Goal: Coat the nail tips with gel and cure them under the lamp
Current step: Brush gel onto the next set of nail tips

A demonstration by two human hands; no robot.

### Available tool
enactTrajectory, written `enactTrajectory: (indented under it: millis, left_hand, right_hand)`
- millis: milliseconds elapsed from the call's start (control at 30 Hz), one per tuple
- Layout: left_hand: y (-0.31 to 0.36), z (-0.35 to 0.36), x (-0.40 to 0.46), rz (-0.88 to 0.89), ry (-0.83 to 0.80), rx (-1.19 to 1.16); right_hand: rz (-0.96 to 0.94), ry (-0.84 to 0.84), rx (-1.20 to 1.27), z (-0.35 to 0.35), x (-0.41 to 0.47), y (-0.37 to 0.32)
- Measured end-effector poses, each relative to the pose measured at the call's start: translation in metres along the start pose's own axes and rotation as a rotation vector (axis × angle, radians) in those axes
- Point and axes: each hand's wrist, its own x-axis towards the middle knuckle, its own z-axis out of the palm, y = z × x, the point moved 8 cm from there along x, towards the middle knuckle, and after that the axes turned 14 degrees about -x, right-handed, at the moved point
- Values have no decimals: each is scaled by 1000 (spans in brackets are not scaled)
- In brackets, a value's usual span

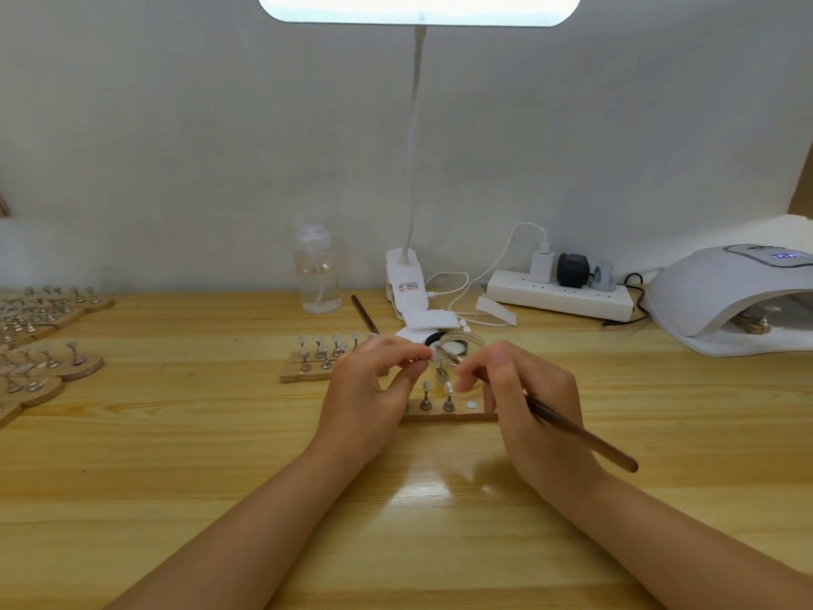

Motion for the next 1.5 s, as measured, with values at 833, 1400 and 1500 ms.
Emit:
enactTrajectory:
  millis: [833, 1400, 1500]
  left_hand:
    - [1, -3, 0, -31, 49, -60]
    - [-1, -3, 1, -64, 40, -100]
    - [-2, -3, 1, -70, 44, -106]
  right_hand:
    - [43, 10, 111, 0, -1, 2]
    - [105, -38, 149, 5, -2, 7]
    - [119, -11, 265, 2, -3, 7]
